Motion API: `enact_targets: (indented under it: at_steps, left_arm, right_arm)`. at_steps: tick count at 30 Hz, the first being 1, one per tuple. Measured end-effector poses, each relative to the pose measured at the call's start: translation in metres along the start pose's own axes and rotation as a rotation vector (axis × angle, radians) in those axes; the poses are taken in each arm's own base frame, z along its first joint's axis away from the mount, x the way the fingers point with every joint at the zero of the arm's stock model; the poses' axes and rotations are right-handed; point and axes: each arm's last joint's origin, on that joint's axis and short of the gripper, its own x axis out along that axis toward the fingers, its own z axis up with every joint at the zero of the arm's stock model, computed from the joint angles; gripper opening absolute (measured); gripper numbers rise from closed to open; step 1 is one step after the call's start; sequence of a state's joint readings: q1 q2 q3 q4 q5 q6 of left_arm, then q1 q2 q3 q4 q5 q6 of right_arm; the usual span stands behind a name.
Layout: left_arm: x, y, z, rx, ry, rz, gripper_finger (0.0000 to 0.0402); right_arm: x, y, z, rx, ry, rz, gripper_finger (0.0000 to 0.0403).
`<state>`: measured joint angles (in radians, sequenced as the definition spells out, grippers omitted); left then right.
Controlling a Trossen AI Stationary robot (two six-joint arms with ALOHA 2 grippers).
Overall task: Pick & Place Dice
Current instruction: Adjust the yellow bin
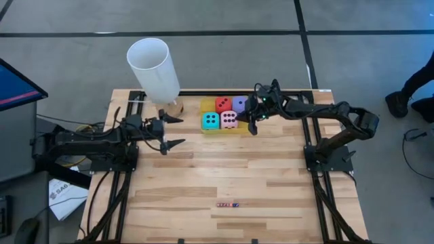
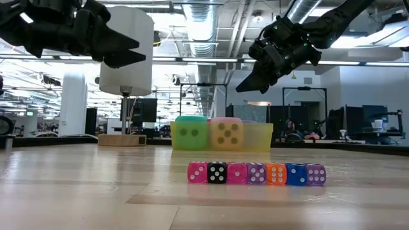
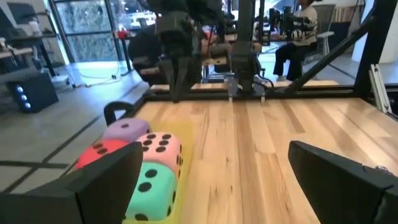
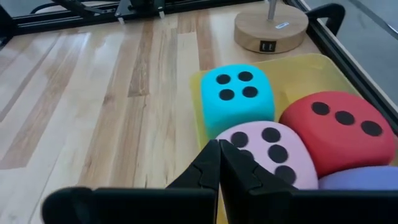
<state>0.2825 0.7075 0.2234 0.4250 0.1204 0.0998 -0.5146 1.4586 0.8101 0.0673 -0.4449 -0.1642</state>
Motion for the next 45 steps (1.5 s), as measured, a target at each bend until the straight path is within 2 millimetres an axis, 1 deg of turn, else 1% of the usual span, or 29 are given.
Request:
enact_targets:
  at_steps: [8,11,15,18,20,23,26,28,32,35,38,41,45]
  left_arm:
    - [-0.001,-0.001,-0.005,-0.003,0.006,-0.002,0.0392]
    - [-0.002,-0.001,-0.008,-0.009,0.02,-0.003,0.0392]
    - [-0.002,-0.001,-0.007,-0.013,0.016,-0.002,0.0392]
    - [-0.002,-0.001,-0.007,-0.014,0.016,-0.002,0.0392]
    - [-0.002,-0.001,-0.007,-0.028,0.016,-0.003,0.0392]
    - [-0.002,-0.001,-0.007,-0.032,0.016,-0.003,0.0392]
    - [-0.002,-0.001,-0.007,-0.032,0.016,-0.002,0.0392]
    - [-0.002,-0.001,-0.007,-0.032,0.016,-0.002,0.0392]
    - [-0.002,-0.001,-0.007,-0.032,0.015,-0.002,0.0392]
    - [-0.002,-0.001,-0.007,-0.032,0.015,-0.002,0.0392]
    - [-0.002,-0.001,-0.007,-0.032,0.015,-0.002,0.0392]
    - [-0.002,-0.001,-0.007,-0.032,0.015,-0.002,0.0392]
    - [-0.002,-0.001,-0.007,-0.032,0.015,-0.002,0.0392]
  right_arm:
    - [0.004,0.01,-0.001,-0.009,0.031,0.035,0.0]
    - [0.006,0.013,-0.007,0.003,0.092,0.022,0.0]
    - [0.009,0.024,-0.015,-0.082,0.197,-0.017,0.0008]
    - [0.013,0.035,-0.015,-0.167,0.227,-0.057,0.0037]
    - [0.015,0.041,-0.015,-0.219,0.241,-0.078,0.0066]
    - [0.017,0.046,-0.015,-0.247,0.264,-0.133,0.0116]
    - [0.016,0.048,-0.018,-0.256,0.308,-0.184,0.0164]
    - [0.015,0.046,-0.02,-0.24,0.33,-0.189,0.0189]
    - [0.02,0.043,-0.028,-0.216,0.359,-0.191,0.0217]
    - [0.029,0.042,-0.039,-0.208,0.407,-0.18,0.0221]
    - [0.038,0.041,-0.052,-0.199,0.467,-0.164,0.0215]
    - [0.045,0.044,-0.054,-0.211,0.466,-0.156,0.0199]
    - [0.047,0.048,-0.054,-0.222,0.457,-0.146,0.0162]
